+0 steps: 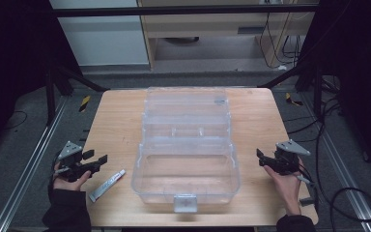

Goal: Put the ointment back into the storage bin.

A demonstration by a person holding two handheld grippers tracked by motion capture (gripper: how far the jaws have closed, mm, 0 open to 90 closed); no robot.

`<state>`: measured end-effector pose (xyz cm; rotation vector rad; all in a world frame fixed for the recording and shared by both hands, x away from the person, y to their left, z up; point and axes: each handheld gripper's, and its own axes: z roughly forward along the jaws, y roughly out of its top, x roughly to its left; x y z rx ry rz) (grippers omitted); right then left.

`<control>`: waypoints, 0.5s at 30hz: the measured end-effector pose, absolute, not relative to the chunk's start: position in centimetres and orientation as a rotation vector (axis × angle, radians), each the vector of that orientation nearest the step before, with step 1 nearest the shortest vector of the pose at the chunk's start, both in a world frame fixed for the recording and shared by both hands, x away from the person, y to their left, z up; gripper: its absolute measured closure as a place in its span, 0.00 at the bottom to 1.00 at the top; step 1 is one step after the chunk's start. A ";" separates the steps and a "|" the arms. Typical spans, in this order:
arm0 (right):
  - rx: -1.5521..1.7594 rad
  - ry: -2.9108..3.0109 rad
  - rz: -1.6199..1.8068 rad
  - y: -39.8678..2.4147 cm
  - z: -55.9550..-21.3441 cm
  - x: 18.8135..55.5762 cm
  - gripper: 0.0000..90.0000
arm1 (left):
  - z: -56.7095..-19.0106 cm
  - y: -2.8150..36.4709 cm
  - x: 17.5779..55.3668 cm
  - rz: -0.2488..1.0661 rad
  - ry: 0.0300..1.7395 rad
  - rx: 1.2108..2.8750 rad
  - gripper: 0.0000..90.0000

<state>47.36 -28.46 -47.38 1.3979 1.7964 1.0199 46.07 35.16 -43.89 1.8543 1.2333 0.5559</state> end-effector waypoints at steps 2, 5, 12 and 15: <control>1.392 1.817 1.015 -28.5 -47.6 47.1 0.23 | -43.7 35.2 46.1 0.552 1.224 1.862 0.36; 1.410 1.830 1.057 -28.4 -47.6 46.7 0.25 | -43.2 35.5 46.2 0.543 1.216 1.860 0.37; 1.389 1.830 1.052 -28.5 -47.2 46.1 0.26 | -41.3 35.9 46.4 0.498 1.170 1.896 0.40; 1.394 1.842 1.051 -28.5 -47.3 46.1 0.26 | -40.6 35.9 46.2 0.482 1.142 1.931 0.40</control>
